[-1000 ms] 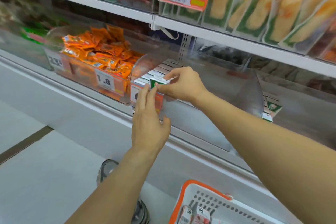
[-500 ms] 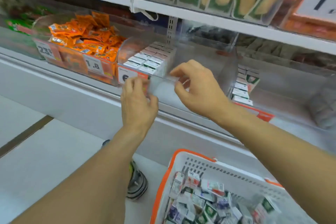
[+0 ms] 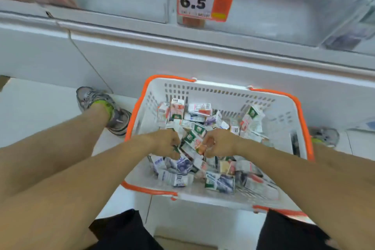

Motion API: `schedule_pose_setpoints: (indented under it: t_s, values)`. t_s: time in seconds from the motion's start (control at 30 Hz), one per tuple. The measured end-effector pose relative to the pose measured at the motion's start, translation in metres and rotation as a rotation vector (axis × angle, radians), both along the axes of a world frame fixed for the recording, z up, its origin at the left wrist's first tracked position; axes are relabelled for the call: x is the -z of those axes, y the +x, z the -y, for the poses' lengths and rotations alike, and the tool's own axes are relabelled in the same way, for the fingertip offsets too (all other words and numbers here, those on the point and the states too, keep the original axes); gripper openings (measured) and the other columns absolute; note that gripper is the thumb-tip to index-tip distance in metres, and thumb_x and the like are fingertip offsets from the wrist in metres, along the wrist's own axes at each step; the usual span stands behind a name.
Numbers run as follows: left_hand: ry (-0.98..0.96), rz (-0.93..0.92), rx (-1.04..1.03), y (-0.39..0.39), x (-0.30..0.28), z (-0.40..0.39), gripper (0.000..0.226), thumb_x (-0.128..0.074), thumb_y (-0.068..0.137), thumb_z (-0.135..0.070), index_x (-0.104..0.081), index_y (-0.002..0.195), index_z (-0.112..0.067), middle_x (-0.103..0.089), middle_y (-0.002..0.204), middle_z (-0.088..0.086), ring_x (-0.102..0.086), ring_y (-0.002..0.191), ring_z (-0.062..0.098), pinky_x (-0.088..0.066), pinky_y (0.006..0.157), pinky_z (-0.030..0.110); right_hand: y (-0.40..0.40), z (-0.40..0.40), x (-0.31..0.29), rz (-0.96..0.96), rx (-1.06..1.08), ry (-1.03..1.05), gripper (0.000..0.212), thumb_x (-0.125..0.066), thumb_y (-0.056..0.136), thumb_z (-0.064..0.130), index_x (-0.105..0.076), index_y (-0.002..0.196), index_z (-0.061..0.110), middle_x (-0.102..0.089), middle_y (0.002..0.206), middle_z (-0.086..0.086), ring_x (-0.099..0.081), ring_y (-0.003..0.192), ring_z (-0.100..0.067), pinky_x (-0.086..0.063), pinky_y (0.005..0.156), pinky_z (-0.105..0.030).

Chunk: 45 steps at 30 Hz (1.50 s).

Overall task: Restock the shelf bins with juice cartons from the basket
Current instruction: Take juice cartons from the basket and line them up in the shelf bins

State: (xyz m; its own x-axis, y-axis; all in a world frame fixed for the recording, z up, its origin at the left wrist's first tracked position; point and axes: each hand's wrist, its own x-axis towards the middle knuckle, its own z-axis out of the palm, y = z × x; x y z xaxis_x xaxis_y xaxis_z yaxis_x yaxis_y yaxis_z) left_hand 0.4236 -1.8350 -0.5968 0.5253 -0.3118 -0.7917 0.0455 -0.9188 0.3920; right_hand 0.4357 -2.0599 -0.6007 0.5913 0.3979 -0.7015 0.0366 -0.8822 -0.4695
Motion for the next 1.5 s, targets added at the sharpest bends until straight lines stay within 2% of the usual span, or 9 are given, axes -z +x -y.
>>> schedule_pose_setpoints:
  t_s: [0.27, 0.43, 0.67, 0.77, 0.9, 1.0, 1.17, 1.3, 1.5]
  values:
    - [0.075, 0.050, 0.098, -0.012, 0.047, 0.008, 0.068, -0.079, 0.082, -0.026, -0.045, 0.142, -0.025, -0.046, 0.143, 0.005, -0.054, 0.123, 0.026, -0.044, 0.097, 0.034, -0.033, -0.002, 0.046, -0.205, -0.322, -0.199, 0.080, -0.092, 0.064, 0.028, -0.055, 0.132, 0.012, -0.059, 0.127, -0.005, -0.059, 0.110, -0.027, -0.054, 0.090, -0.035]
    - [0.074, -0.035, 0.000, -0.004, 0.065, 0.012, 0.065, -0.068, 0.088, -0.045, -0.040, 0.143, -0.023, -0.053, 0.139, 0.005, -0.055, 0.121, 0.024, -0.045, 0.096, 0.032, -0.037, 0.008, 0.046, -0.137, -0.313, -0.217, 0.072, -0.090, 0.062, 0.025, -0.059, 0.123, 0.001, -0.064, 0.122, -0.017, -0.062, 0.107, -0.035, -0.056, 0.085, -0.039]
    - [-0.003, -0.050, -0.262, -0.004, 0.067, 0.016, 0.060, -0.088, 0.066, -0.046, -0.066, 0.100, -0.003, -0.068, 0.102, 0.005, -0.065, 0.096, 0.024, -0.053, 0.093, 0.040, -0.038, 0.014, 0.027, -0.140, -0.186, -0.162, 0.047, -0.085, 0.070, 0.021, -0.058, 0.105, 0.006, -0.056, 0.092, -0.004, -0.053, 0.083, -0.022, -0.041, 0.059, -0.028]
    - [-0.024, -0.022, -0.261, -0.005, 0.053, 0.030, 0.048, -0.087, 0.070, -0.040, -0.064, 0.099, -0.009, -0.060, 0.095, 0.001, -0.058, 0.089, 0.019, -0.050, 0.082, 0.033, -0.042, 0.027, 0.018, -0.134, -0.078, -0.138, 0.060, -0.084, 0.073, 0.019, -0.047, 0.121, 0.015, -0.052, 0.099, -0.001, -0.053, 0.090, -0.021, -0.037, 0.055, -0.023]
    - [-0.114, 0.049, -0.307, -0.012, 0.031, 0.044, 0.049, -0.090, 0.068, -0.025, -0.050, 0.096, -0.018, -0.055, 0.102, 0.001, -0.054, 0.089, 0.018, -0.042, 0.066, 0.026, -0.042, 0.036, 0.001, -0.140, 0.159, -0.040, 0.075, -0.087, 0.073, 0.029, -0.042, 0.132, 0.016, -0.052, 0.117, -0.002, -0.054, 0.102, -0.023, -0.047, 0.077, -0.031]
    - [-0.195, 0.079, -0.413, 0.001, -0.004, 0.043, 0.044, -0.089, 0.069, -0.019, -0.056, 0.097, -0.013, -0.060, 0.110, 0.010, -0.062, 0.095, 0.023, -0.055, 0.075, 0.036, -0.025, 0.040, -0.034, -0.142, 0.307, 0.047, 0.076, -0.085, 0.076, 0.028, -0.041, 0.135, 0.011, -0.054, 0.116, -0.006, -0.057, 0.097, -0.021, -0.050, 0.074, -0.031]
    - [-0.601, 0.003, -0.749, 0.042, -0.102, 0.033, 0.030, -0.077, 0.081, -0.010, -0.064, 0.105, 0.003, -0.067, 0.109, 0.025, -0.064, 0.093, 0.028, -0.057, 0.078, 0.035, 0.014, 0.043, -0.122, -0.100, 0.609, 0.397, 0.041, -0.086, 0.074, 0.030, -0.060, 0.102, 0.014, -0.063, 0.096, -0.009, -0.061, 0.079, -0.023, -0.049, 0.066, -0.031]
    - [-0.923, -0.019, -0.897, 0.068, -0.180, 0.034, 0.031, -0.071, 0.074, -0.022, -0.068, 0.100, -0.006, -0.070, 0.101, 0.017, -0.067, 0.089, 0.025, -0.057, 0.085, 0.045, 0.040, 0.040, -0.189, -0.112, 0.833, 0.729, 0.019, -0.078, 0.081, 0.021, -0.065, 0.088, 0.010, -0.064, 0.085, -0.018, -0.063, 0.068, -0.026, -0.056, 0.068, -0.035]
    - [-0.864, 0.025, -0.819, 0.067, -0.199, 0.040, 0.025, -0.067, 0.087, -0.013, -0.065, 0.108, 0.001, -0.071, 0.103, 0.027, -0.067, 0.093, 0.036, -0.059, 0.082, 0.050, 0.042, 0.043, -0.228, -0.217, 0.825, 0.760, 0.034, -0.078, 0.071, 0.031, -0.064, 0.096, 0.012, -0.068, 0.090, -0.015, -0.066, 0.071, -0.025, -0.057, 0.082, -0.044]
